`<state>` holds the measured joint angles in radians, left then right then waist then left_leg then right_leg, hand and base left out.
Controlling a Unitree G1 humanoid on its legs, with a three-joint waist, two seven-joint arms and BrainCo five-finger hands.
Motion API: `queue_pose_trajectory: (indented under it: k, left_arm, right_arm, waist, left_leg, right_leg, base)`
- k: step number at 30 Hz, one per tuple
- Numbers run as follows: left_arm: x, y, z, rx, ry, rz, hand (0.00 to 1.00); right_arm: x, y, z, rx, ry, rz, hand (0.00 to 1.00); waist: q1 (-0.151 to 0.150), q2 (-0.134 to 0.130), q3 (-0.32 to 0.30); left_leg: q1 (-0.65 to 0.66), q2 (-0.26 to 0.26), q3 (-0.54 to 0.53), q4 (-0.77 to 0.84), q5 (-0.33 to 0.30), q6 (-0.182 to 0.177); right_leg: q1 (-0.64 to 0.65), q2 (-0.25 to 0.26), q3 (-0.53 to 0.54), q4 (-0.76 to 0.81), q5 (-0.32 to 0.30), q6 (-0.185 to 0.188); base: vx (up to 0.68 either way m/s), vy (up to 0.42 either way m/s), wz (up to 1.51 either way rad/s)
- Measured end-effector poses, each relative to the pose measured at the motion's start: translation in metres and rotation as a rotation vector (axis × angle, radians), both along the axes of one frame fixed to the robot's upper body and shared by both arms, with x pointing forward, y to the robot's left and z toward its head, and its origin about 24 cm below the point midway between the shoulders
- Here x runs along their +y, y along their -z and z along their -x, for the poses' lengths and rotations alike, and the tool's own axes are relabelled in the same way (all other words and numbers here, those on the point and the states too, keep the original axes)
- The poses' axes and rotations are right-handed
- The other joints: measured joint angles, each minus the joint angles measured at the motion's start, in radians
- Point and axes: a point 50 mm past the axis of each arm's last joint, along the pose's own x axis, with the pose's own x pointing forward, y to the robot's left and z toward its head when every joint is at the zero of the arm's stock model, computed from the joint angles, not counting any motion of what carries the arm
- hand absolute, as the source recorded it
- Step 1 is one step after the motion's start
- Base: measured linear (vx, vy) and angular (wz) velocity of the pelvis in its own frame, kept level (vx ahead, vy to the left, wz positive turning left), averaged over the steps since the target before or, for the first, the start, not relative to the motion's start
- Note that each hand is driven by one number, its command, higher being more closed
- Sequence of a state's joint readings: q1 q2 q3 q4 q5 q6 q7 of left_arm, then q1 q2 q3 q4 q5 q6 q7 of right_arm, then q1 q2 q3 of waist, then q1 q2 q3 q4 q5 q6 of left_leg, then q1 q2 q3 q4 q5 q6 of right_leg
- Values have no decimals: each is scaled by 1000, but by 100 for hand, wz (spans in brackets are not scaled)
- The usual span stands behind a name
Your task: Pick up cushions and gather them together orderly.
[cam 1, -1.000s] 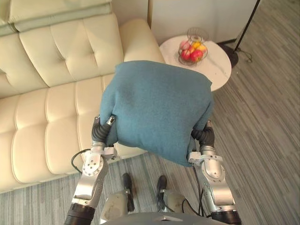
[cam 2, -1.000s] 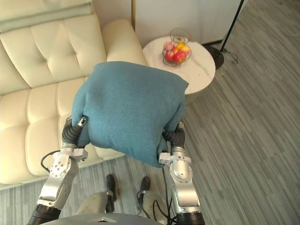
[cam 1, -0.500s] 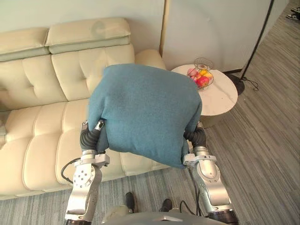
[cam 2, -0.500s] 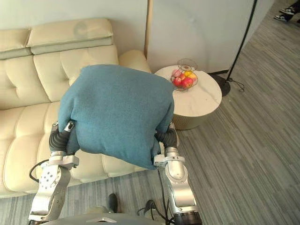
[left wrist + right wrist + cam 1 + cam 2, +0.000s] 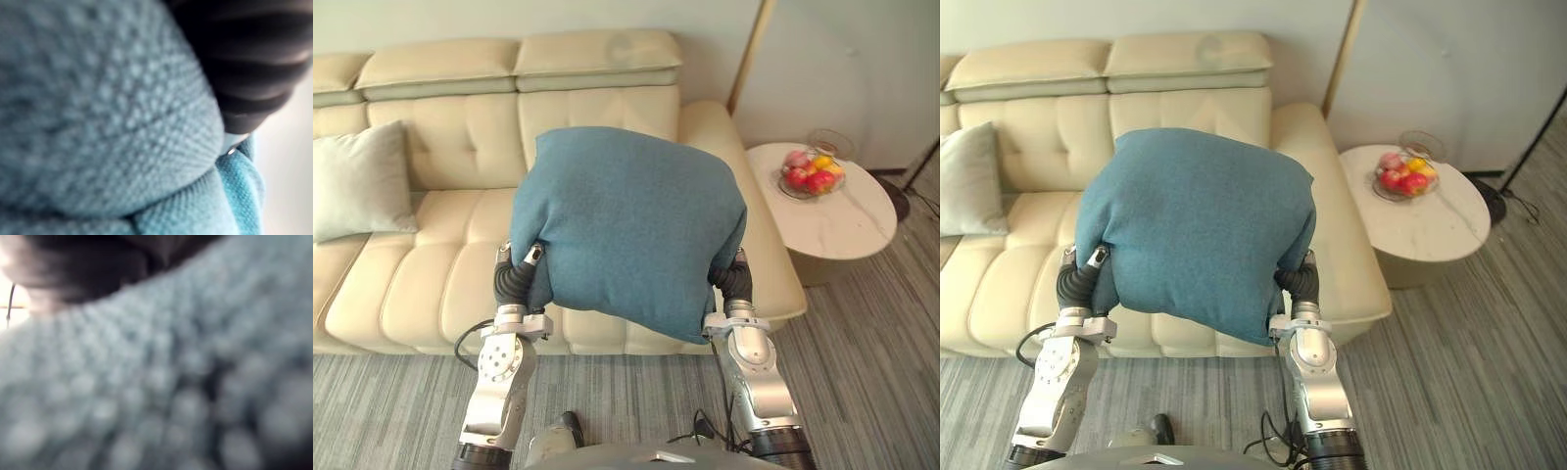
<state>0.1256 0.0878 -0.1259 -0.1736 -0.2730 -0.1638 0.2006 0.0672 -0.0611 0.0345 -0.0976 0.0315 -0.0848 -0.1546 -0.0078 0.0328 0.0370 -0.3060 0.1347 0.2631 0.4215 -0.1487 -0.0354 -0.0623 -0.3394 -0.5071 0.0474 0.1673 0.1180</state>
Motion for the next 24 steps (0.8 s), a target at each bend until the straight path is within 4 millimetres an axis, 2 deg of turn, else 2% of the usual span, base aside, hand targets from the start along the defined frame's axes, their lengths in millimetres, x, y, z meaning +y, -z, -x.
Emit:
queue_pose_trajectory:
  k: [1, 2, 3, 4, 6, 8, 9, 11, 12, 14, 15, 16, 17, 18, 19, 22, 24]
  left_arm:
    - [4, 7, 0, 31, -13, -8, 100]
    - [6, 10, 1, 44, -19, -11, 100]
    - [11, 18, 5, 79, -33, -22, 100]
    - [13, 22, 9, 98, -32, -27, 100]
    - [15, 27, 15, 126, -25, -36, 100]
    - [16, 33, 19, 160, -6, -46, 100]
    - [14, 34, 19, 169, 6, -44, 100]
    - [13, 34, 19, 170, 23, -47, 100]
    - [11, 33, 18, 167, 29, -48, 100]
    - [8, 31, 15, 158, 41, -48, 100]
    - [7, 30, 14, 153, 48, -48, 100]
    - [-2, 26, 9, 130, 94, -53, 100]
    - [-7, 24, 8, 118, 115, -49, 100]
    - [-8, 23, 10, 116, 118, -41, 100]
    - [-10, 24, 11, 117, 121, -35, 100]
    - [-18, 16, 14, 85, 153, -19, 100]
    - [-18, 13, 18, 67, 155, -3, 100]
  right_arm:
    - [2, 2, 0, 5, 0, -15, 100]
    - [3, 2, 0, 8, 0, -20, 100]
    - [7, 9, 0, 35, -3, -43, 100]
    - [8, 16, 1, 67, -7, -55, 100]
    - [10, 28, 4, 115, -11, -77, 100]
    - [8, 34, 8, 143, -23, -80, 100]
    - [5, 34, 9, 143, -20, -82, 100]
    - [3, 37, 12, 157, -14, -89, 100]
    - [2, 38, 13, 161, -15, -90, 100]
    - [-1, 39, 14, 163, -15, -93, 100]
    - [-2, 39, 15, 162, -13, -94, 100]
    - [-10, 38, 19, 161, 13, -90, 100]
    - [-13, 36, 21, 151, 25, -95, 100]
    - [-14, 34, 22, 142, 22, -93, 100]
    - [-15, 32, 30, 139, 23, -97, 100]
    - [-19, 18, 47, 91, 36, -86, 100]
    - [-19, 6, 52, 43, 37, -79, 100]
  waist:
    - [15, -2, 1]
    - [20, -2, 1]
    - [24, -6, 4]
    - [19, -11, 11]
    - [4, -31, 33]
    - [-8, -53, 37]
    - [-18, -46, 46]
    - [-37, -52, 59]
    - [-54, -56, 84]
    - [-64, -47, 89]
    - [-73, -46, 90]
    - [-105, -51, 87]
    - [-104, -47, 92]
    - [-91, -34, 96]
    - [-87, -30, 93]
    - [-96, -25, 89]
    - [-99, -15, 88]
  left_leg:
    - [-21, -13, 13, 30, -28, 21]
    - [-25, -17, 16, 33, -36, 23]
    - [-25, -23, 45, 25, -49, 46]
    - [-17, -23, 50, 17, -52, 50]
    - [12, -28, 49, -15, -52, 50]
    - [13, -51, 33, -56, -31, 51]
    - [12, -55, 19, -62, -19, 52]
    - [31, -87, -23, -107, 25, 76]
    - [69, -99, -51, -163, 47, 96]
    - [102, -91, -86, -259, 94, 85]
    - [106, -94, -99, -280, 108, 80]
    - [116, -131, -151, -340, 123, 62]
    - [119, -139, -156, -328, 124, 52]
    - [133, -126, -165, -341, 156, 41]
    - [147, -126, -186, -341, 153, 28]
    - [143, -113, -219, -301, 98, 7]
    - [72, -54, -125, -127, 48, -9]
  right_leg:
    - [-40, -30, 7, 51, 2, -11]
    - [-58, -41, 9, 78, 1, -33]
    - [-118, -61, 37, 152, -4, -124]
    - [-144, -54, 69, 223, -53, -149]
    - [-147, 2, 128, 312, -161, -140]
    - [-137, 95, 170, 285, -281, -141]
    - [-125, 110, 188, 257, -282, -123]
    - [-112, 124, 226, 254, -277, -127]
    - [-124, 147, 279, 278, -330, -130]
    - [-151, 248, 309, 189, -317, -97]
    - [-152, 265, 315, 164, -294, -93]
    - [-136, 268, 327, 132, -228, -86]
    - [-143, 261, 316, 153, -236, -103]
    - [-141, 267, 314, 184, -235, -101]
    - [-125, 264, 297, 201, -255, -103]
    - [-79, 256, 215, 207, -293, -111]
    - [-63, 264, 187, 218, -309, -126]
  base:
    - [-131, 333, -3]
    - [-133, 302, -27]
    - [-118, 244, -26]
    - [-99, 228, -19]
    - [-35, 98, 9]
    - [9, 24, 13]
    - [37, 22, 19]
    - [36, 3, 29]
    - [52, -70, 27]
    - [52, -85, 29]
    - [111, -86, 96]
    - [205, -84, 102]
    - [239, -93, 80]
    - [231, -95, 20]
    - [204, -128, 27]
    - [195, -105, 70]
    - [180, -36, 45]
